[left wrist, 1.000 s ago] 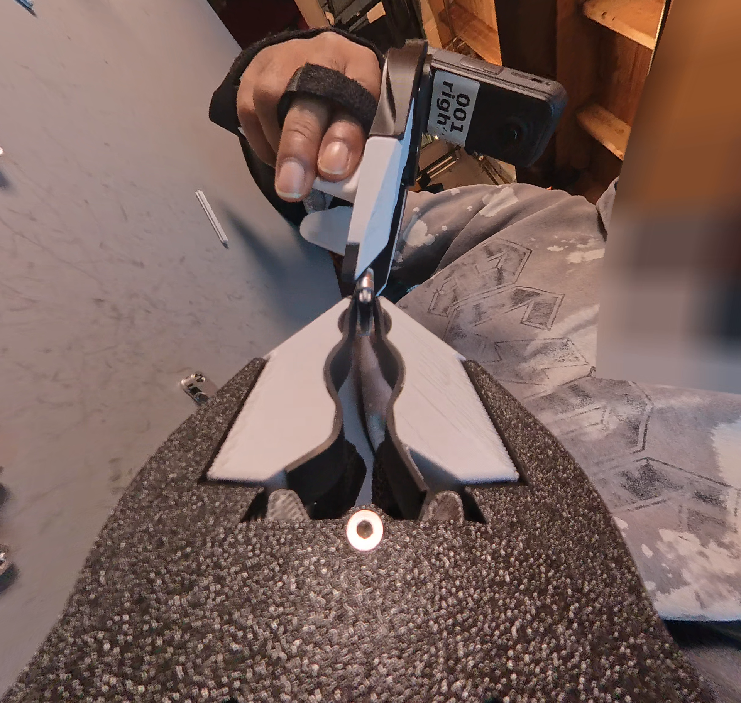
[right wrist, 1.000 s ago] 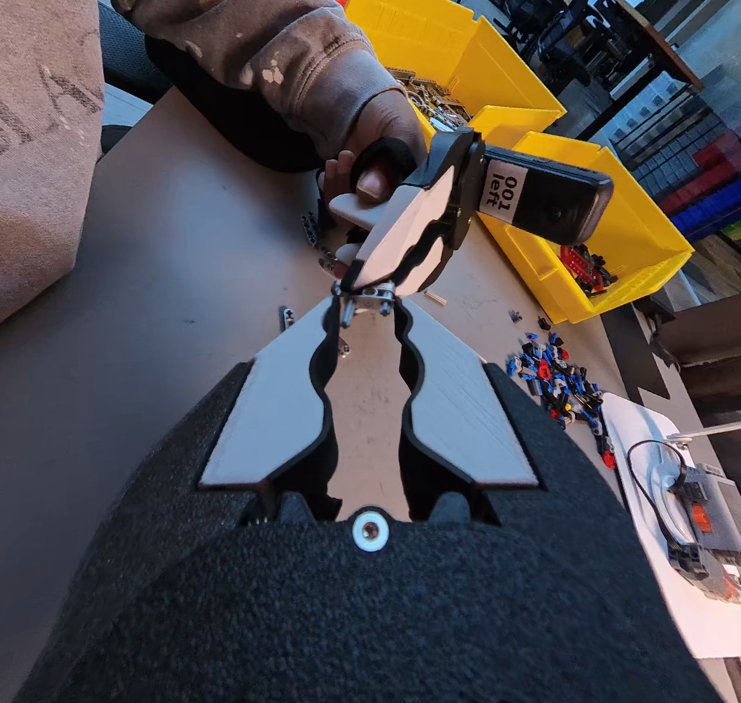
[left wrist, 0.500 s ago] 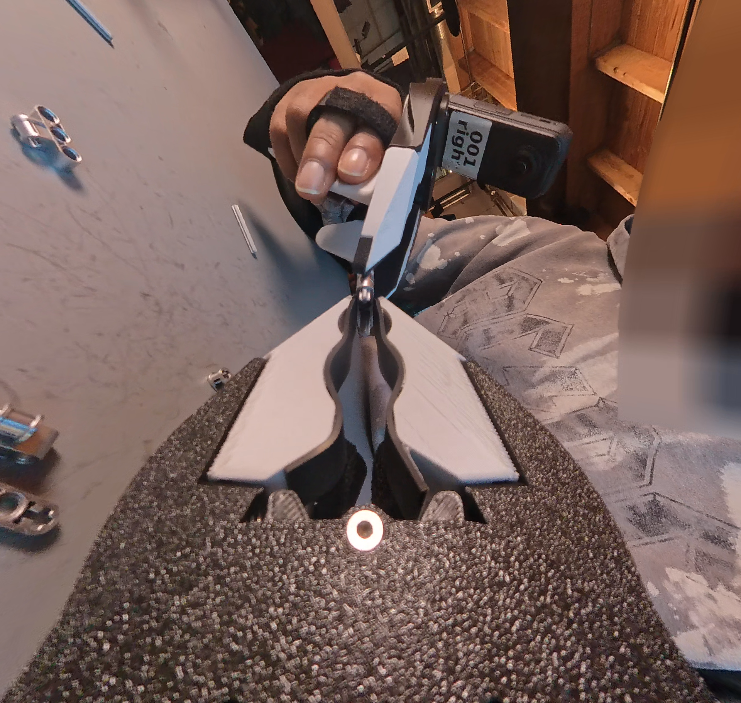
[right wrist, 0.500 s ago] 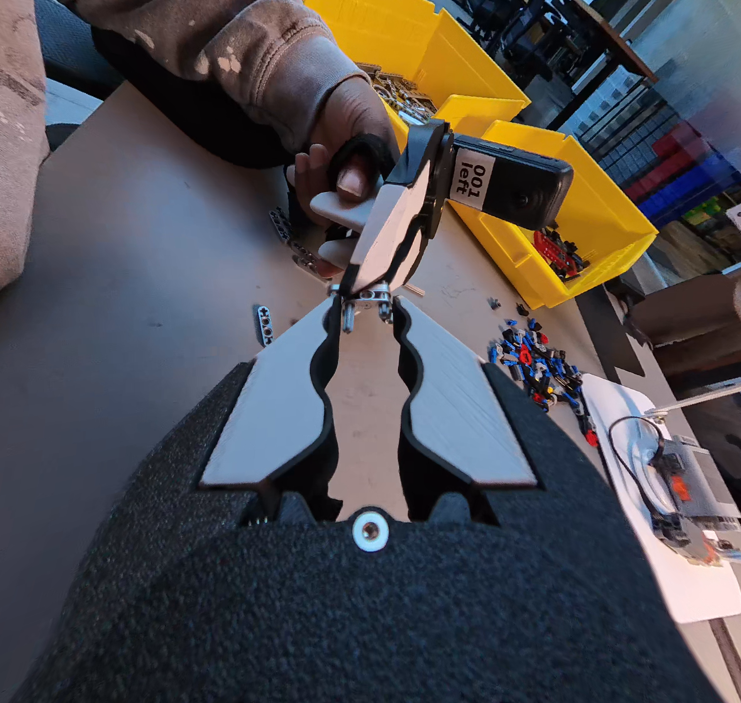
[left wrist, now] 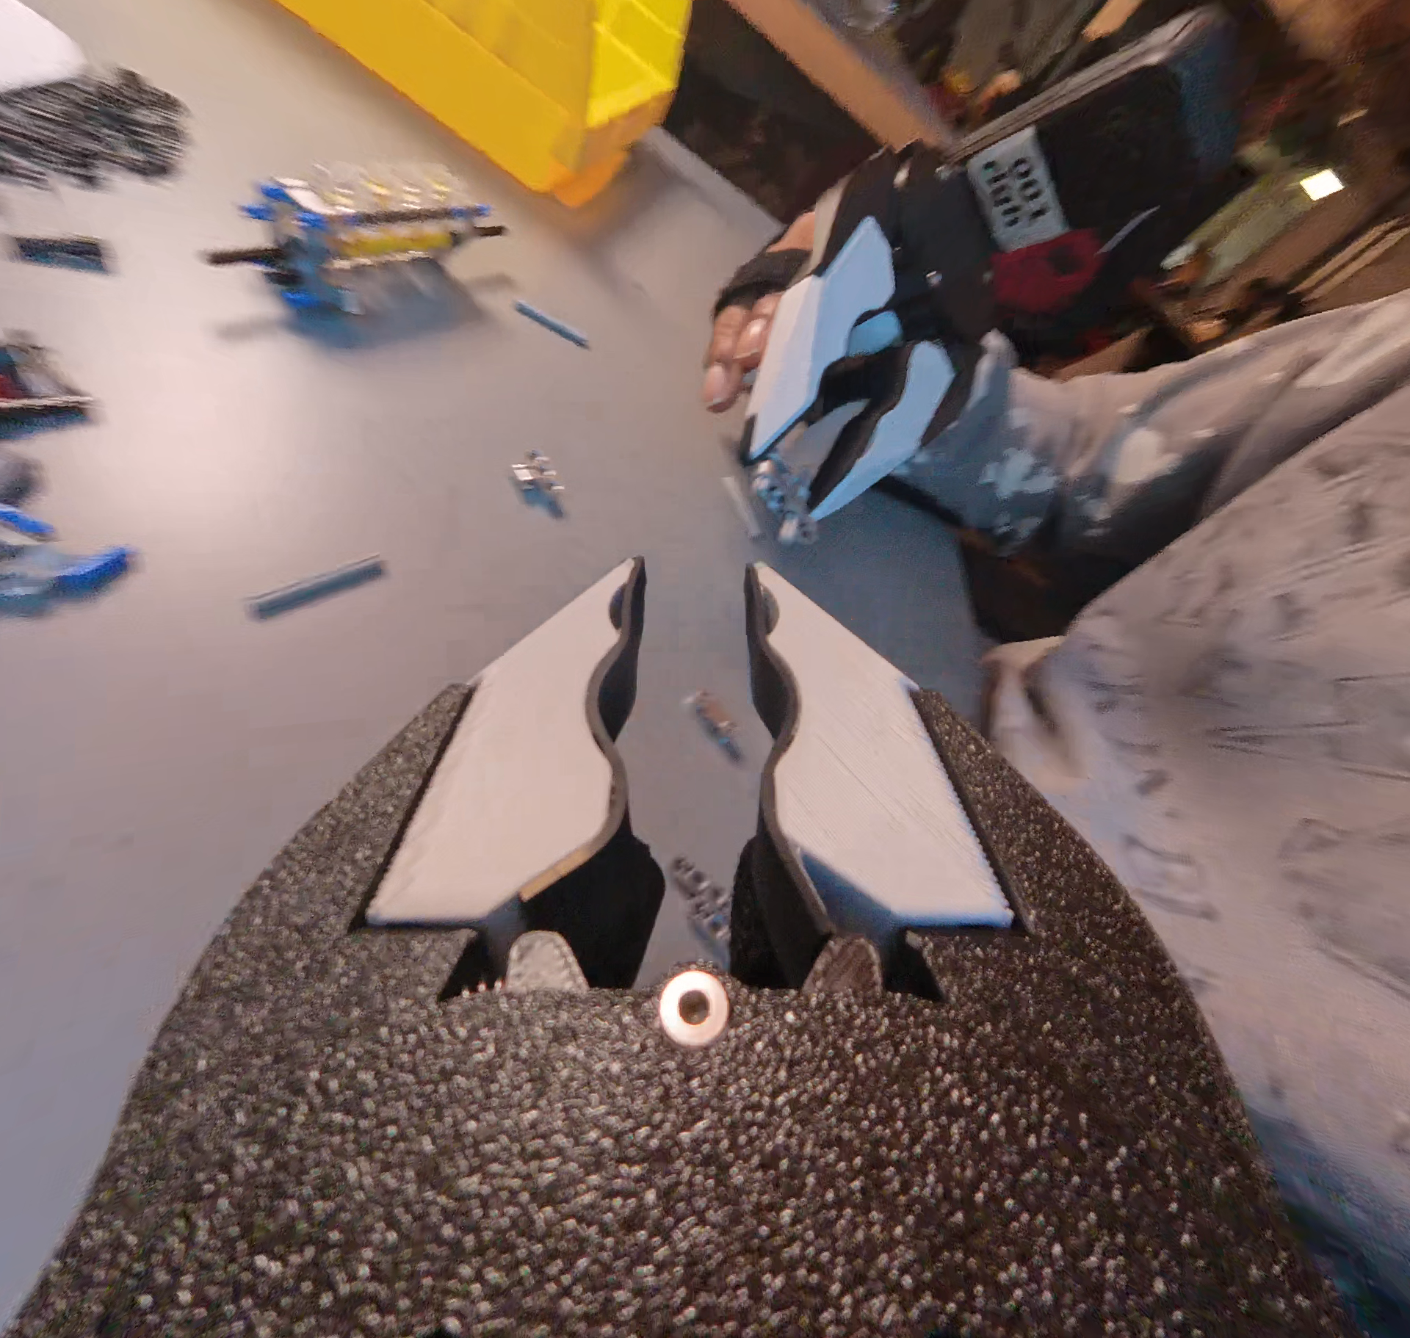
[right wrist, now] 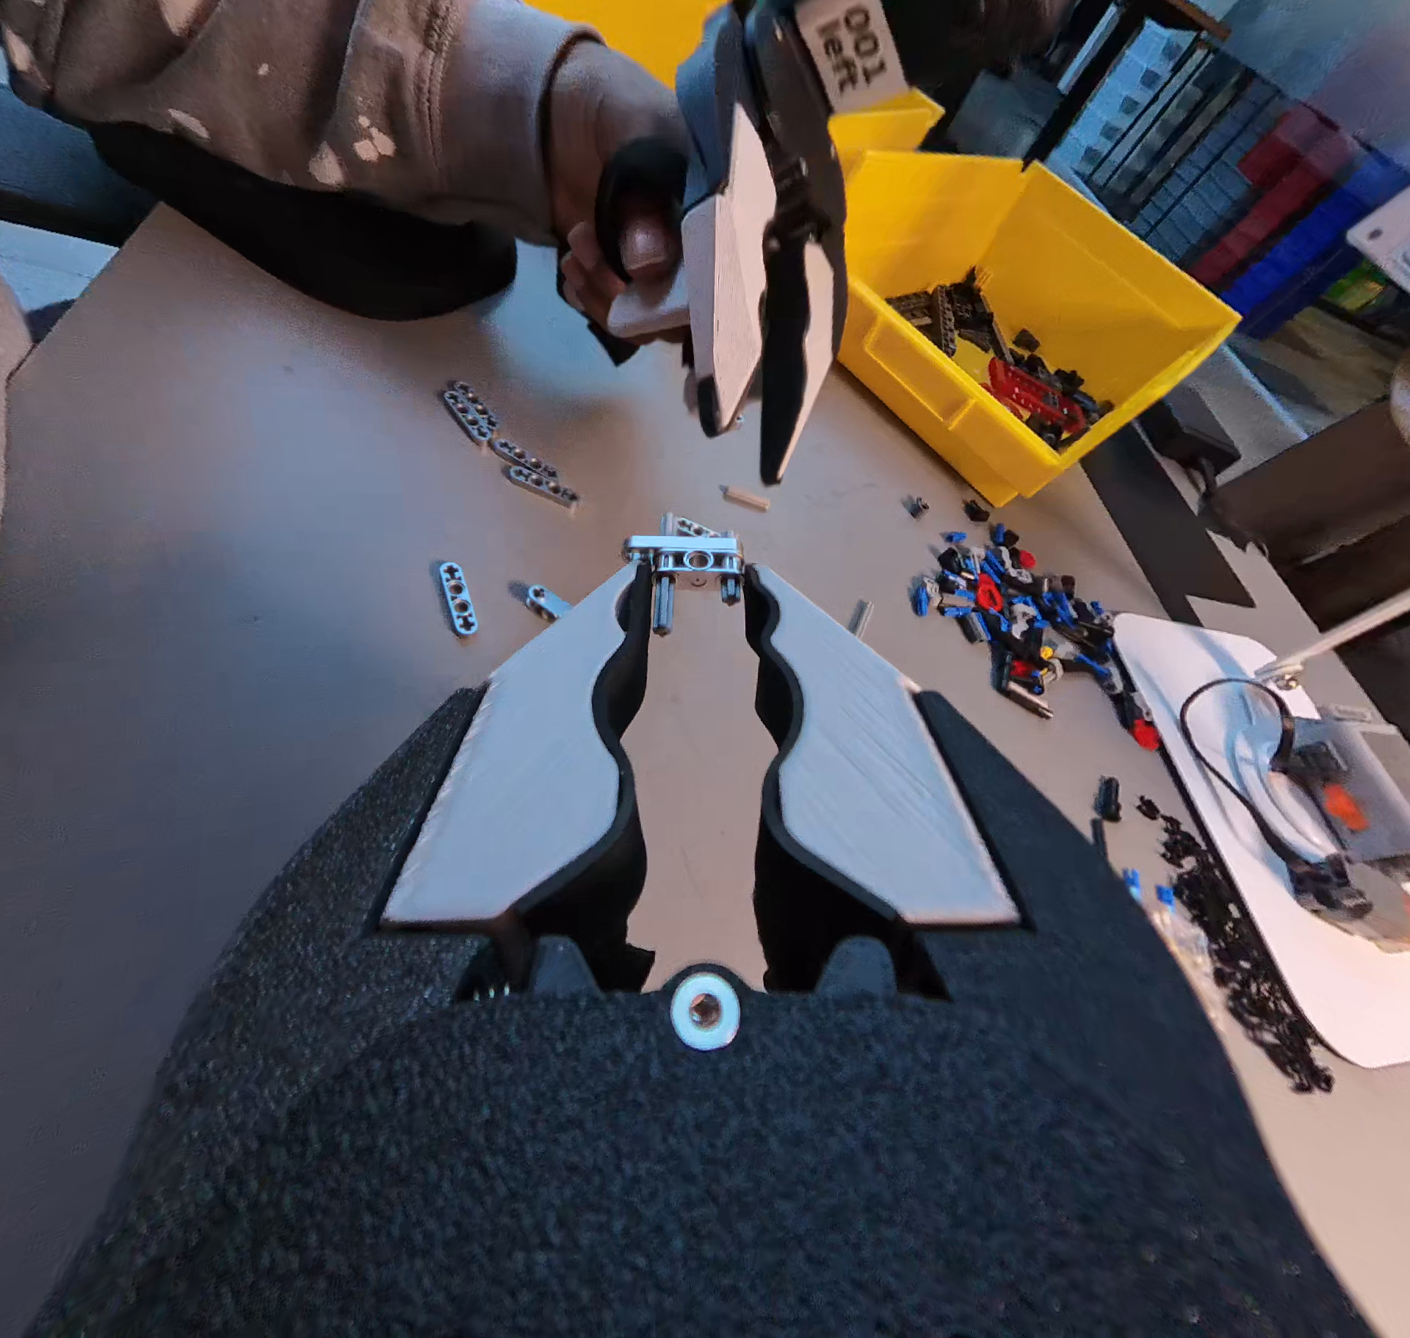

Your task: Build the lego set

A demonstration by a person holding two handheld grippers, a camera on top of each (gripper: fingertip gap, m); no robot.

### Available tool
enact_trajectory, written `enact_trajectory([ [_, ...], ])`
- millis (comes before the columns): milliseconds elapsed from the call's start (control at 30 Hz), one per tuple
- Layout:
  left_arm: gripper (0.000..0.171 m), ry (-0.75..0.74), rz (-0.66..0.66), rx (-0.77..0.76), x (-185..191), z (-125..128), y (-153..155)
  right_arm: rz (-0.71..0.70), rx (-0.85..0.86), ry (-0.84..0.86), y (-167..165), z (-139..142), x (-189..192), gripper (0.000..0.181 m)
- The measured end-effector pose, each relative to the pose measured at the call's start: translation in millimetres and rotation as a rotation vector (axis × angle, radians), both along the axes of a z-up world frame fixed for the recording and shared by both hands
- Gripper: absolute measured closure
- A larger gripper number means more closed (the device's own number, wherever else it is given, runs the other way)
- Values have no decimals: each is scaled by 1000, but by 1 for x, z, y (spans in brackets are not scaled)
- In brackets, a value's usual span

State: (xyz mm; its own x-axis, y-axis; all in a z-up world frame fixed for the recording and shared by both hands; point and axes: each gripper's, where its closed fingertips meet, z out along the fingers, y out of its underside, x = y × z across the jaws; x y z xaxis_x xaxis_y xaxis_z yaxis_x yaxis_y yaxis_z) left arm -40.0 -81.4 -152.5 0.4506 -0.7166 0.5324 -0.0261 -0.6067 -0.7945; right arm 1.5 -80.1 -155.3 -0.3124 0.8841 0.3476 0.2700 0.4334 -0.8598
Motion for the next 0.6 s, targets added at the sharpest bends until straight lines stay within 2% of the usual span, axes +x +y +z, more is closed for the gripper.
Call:
enact_trajectory([
  [100,141,238,114,84,-35,-16,12,-19,-29,-37,11,-10,4,160],
  [300,142,482,147,73,-56,-44,3,-6,-40,-103,14,-28,8,159],
  [467,147,537,139,-29,-48,-51,-38,-25,-46,-113,22,-28,14,159],
  [600,153,568,158,-102,-27,-63,-62,-28,-48,-116,23,-27,15,159],
])
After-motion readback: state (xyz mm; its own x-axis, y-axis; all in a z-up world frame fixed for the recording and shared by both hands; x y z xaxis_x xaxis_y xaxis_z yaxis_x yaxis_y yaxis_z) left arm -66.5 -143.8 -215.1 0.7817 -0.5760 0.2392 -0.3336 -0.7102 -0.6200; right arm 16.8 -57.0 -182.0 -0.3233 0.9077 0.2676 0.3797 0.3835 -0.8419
